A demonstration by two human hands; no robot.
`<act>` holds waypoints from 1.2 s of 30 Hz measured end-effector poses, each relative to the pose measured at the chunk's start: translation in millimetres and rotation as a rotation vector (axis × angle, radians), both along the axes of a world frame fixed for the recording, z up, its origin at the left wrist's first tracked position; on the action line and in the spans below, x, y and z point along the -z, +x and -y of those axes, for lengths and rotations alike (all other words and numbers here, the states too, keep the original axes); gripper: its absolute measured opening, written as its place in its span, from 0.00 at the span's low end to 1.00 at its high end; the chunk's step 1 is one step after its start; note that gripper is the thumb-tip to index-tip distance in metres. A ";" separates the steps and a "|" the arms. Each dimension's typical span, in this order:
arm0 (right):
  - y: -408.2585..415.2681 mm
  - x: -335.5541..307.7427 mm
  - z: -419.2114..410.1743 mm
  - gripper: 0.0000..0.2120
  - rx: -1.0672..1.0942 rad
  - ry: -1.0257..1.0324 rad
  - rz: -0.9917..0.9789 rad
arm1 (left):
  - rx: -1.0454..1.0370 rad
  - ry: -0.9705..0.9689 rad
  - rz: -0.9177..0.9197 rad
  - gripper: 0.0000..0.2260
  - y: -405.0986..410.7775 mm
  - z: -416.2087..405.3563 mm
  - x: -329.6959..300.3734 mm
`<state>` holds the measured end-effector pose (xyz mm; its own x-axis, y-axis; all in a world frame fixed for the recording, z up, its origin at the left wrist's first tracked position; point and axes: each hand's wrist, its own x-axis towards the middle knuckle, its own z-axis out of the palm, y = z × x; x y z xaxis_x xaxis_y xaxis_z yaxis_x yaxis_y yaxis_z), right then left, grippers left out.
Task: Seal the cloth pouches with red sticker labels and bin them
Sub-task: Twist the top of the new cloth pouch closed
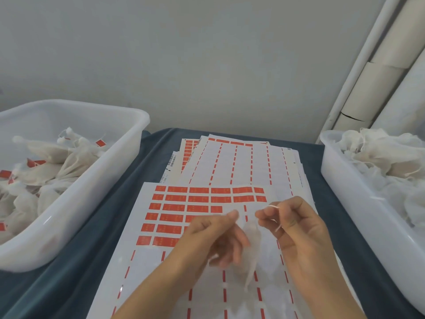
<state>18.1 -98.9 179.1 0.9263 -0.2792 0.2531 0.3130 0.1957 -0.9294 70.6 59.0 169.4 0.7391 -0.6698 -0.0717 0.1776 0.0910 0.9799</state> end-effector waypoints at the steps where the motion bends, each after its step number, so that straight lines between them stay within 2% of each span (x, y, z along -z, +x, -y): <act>1: -0.7 -1.0 -0.8 0.18 -0.008 -0.005 0.001 | 0.139 0.012 -0.029 0.22 -2.2 -0.5 -1.9; 3: -3.5 -3.2 -3.0 0.17 -0.017 -0.054 0.001 | 0.241 0.076 -0.036 0.25 -5.4 2.9 -0.9; 5: -6.5 -5.4 -7.5 0.15 -0.042 -0.153 0.005 | 0.137 0.143 -0.042 0.26 -5.6 8.4 2.2; 7: -9.1 -6.4 -14.2 0.09 -0.127 -0.232 0.006 | 0.020 0.125 -0.093 0.23 -2.8 8.8 2.5; 11: -9.2 2.0 -24.9 0.05 -0.225 -0.335 -0.077 | -0.201 -0.166 -0.248 0.19 6.8 -1.4 1.7; 15: -1.2 9.5 -21.5 0.08 -0.027 -0.431 -0.197 | -0.365 -0.337 -0.395 0.15 15.6 -10.9 2.2; 18: 2.7 10.0 -13.6 0.10 0.117 -0.396 -0.220 | -0.302 -0.325 -0.358 0.11 14.5 -11.3 1.7; 21: 2.6 10.7 -10.8 0.12 0.172 -0.382 -0.185 | -0.137 -0.277 -0.369 0.12 8.6 -9.4 -0.3; 24: 1.2 11.9 -13.0 0.11 0.120 -0.370 -0.157 | 0.043 -0.169 -0.320 0.15 2.7 -9.1 -4.3; 27: -1.3 13.9 -17.3 0.10 -0.020 -0.345 -0.130 | 0.160 -0.071 -0.236 0.16 -0.4 -7.3 -9.1; 31: -3.0 14.4 -22.9 0.10 -0.159 -0.332 -0.127 | 0.181 0.129 -0.148 0.15 -1.1 -1.2 -10.3; 36: 0.5 17.9 -22.4 0.11 -0.088 -0.389 -0.133 | 0.216 0.151 -0.123 0.10 -0.5 -2.4 -9.4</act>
